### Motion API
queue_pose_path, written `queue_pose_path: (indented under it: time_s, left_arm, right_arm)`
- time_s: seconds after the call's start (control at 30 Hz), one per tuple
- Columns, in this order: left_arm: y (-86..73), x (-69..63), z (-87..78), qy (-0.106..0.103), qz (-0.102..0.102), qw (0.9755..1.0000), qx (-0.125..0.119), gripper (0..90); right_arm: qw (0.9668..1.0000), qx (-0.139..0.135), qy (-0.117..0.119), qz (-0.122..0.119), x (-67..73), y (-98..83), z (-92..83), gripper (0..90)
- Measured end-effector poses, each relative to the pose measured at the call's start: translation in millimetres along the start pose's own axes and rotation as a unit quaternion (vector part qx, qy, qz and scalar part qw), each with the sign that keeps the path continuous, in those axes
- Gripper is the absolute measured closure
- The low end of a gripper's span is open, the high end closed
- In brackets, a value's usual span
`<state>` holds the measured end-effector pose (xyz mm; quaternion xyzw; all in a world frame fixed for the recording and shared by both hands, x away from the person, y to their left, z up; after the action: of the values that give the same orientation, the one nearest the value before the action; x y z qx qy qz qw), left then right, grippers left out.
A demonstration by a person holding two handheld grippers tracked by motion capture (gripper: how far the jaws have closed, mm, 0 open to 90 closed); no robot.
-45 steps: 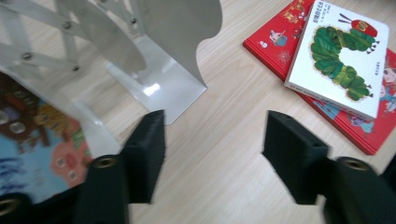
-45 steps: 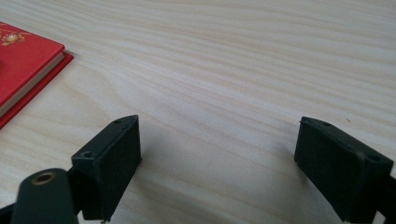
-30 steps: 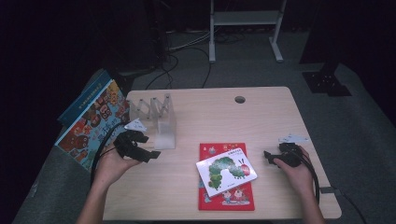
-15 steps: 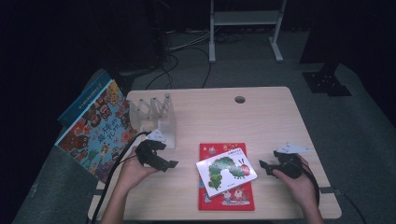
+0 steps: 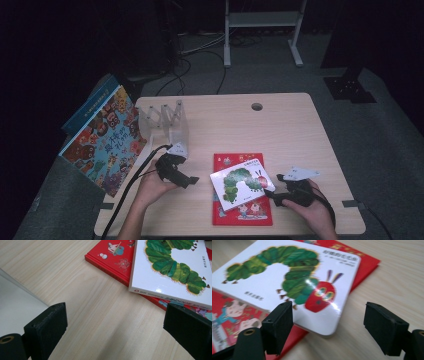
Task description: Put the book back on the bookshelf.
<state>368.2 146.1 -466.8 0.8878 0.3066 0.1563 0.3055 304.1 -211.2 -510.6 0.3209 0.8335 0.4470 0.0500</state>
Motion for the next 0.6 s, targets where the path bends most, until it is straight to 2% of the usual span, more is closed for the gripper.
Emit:
queue_pose_path:
  time_s: [0.23,0.47,0.57,0.6]
  left_arm:
    - [-0.6,-0.8,1.1,-0.001,-0.001,1.0,-0.001,4.5]
    - [0.7,-3.8,5.4,-0.008,0.002,1.0,0.0,4.5]
    - [2.6,-7.9,9.3,-0.014,0.001,0.9999,0.0,4.5]
    - [3.5,-8.7,10.7,-0.017,0.006,0.9998,0.003,4.5]
  right_arm:
    - [0.9996,0.015,0.021,-0.013,10.2,-1.7,11.4,22.8]
    - [0.9991,0.02,0.03,-0.023,9.2,1.3,15.8,22.9]
    - [0.9987,0.027,0.031,-0.031,8.2,7.1,23.2,22.9]
    - [0.9985,0.028,0.031,-0.034,8.1,8.4,25.1,22.9]
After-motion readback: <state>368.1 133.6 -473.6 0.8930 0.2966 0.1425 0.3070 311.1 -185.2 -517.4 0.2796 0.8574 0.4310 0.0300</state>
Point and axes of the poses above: each handheld gripper's, and its own axes: z roughly forward along the jaws, y roughly out of its top, x roughly to its left, the point moved 4 cm from there along z, roughly forward along the jaws, and after that the axes turned 13 degrees about y, right-handed, at the moved point
